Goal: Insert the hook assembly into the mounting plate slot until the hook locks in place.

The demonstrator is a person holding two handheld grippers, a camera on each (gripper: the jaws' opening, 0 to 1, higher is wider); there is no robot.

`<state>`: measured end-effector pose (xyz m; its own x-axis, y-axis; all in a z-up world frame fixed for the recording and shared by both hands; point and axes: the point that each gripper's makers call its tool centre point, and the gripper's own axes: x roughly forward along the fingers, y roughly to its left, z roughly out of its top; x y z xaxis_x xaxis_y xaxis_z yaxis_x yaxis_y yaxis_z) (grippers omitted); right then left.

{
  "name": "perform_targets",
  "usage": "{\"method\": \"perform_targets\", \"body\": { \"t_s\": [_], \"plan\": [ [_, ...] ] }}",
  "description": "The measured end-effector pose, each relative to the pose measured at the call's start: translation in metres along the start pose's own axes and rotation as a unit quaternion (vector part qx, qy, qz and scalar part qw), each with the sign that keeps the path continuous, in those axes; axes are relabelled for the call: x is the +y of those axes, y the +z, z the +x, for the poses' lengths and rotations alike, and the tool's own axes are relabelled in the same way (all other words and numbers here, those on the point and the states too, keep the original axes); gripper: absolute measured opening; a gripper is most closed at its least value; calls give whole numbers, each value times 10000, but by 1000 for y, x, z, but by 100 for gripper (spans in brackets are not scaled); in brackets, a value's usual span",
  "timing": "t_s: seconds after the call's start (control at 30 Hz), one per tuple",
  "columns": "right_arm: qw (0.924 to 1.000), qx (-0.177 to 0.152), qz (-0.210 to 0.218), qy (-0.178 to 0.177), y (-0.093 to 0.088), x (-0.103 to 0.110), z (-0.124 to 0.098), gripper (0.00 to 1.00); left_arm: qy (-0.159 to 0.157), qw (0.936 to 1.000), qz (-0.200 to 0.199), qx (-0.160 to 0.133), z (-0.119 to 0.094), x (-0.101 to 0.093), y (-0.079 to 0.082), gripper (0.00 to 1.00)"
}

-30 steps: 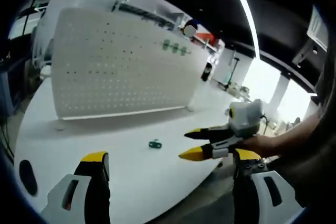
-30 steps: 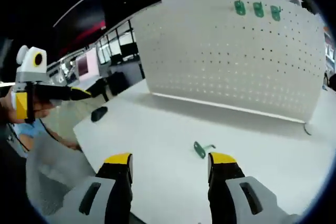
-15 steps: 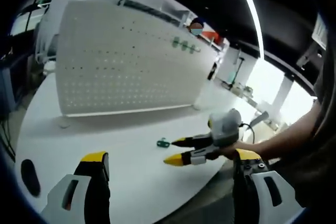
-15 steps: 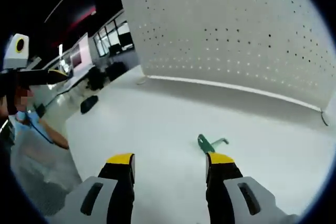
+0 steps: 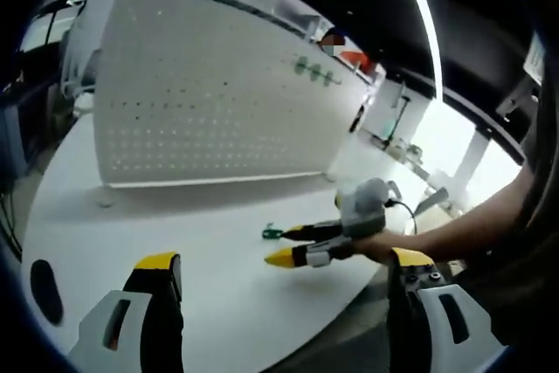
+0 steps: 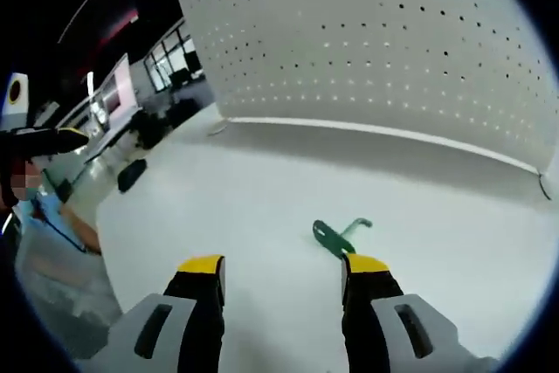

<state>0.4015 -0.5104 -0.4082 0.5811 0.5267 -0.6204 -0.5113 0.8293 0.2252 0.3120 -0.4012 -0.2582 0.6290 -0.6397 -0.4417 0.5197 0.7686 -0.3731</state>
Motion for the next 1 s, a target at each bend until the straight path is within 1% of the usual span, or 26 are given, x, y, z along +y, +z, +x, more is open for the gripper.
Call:
{"method": "perform_targets", "body": {
  "t_s": [0.17,0.37,0.5,0.6,0.67,0.73,0.83,0.93,1.0],
  "plan": [
    [9999,56,96,-85,4,-9,10,53,33,10000,-37,3,-1,5,-1,100],
    [9994,5,253,-224,15,-14,21,52,65,9999,-81,4,-2,9,-2,99],
    [9990,16,174,-419,23,-19,28,45,76,9999,-110,4,-2,11,-3,99],
    [9982,-8,326,-503,29,-23,33,44,93,9999,-121,4,-2,13,-3,99],
    [9974,60,459,-559,31,-25,38,44,105,9999,-136,-1,-2,15,-3,99],
    [9971,60,450,-608,35,-25,43,44,114,9998,-152,1,-2,17,-3,99],
    [9970,121,291,-705,39,-27,49,41,130,9998,-168,-3,-2,18,-2,99],
    [9965,182,291,-763,42,-31,54,37,137,9998,-176,-9,-2,20,-2,99],
    [9964,166,280,-787,46,-33,56,34,152,9997,-183,-7,-3,22,-2,99]
  ]
}}
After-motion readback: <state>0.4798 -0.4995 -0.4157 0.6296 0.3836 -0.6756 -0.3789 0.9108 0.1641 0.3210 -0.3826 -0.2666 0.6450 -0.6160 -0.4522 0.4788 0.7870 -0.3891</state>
